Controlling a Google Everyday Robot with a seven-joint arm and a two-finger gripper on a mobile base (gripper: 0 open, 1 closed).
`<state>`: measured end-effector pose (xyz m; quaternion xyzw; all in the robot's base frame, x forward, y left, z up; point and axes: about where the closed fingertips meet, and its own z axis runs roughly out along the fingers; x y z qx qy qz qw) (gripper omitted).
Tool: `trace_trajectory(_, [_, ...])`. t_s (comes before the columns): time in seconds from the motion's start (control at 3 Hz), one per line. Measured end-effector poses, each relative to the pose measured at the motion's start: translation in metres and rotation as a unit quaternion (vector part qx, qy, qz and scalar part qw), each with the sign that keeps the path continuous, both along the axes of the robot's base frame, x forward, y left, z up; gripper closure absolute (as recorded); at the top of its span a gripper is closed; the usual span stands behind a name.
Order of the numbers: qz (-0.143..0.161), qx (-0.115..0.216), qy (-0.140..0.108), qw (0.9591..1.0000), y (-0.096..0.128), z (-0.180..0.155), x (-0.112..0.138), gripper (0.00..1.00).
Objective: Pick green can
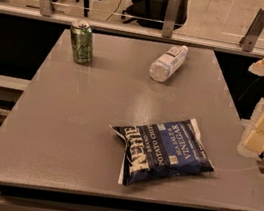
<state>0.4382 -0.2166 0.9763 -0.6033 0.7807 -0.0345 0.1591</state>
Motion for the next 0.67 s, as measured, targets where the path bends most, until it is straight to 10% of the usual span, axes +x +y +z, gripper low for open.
trace_trajectory(0.67, [-0.001,0.012,-0.014,0.9998,0.009,0.007,0.019,0.0])
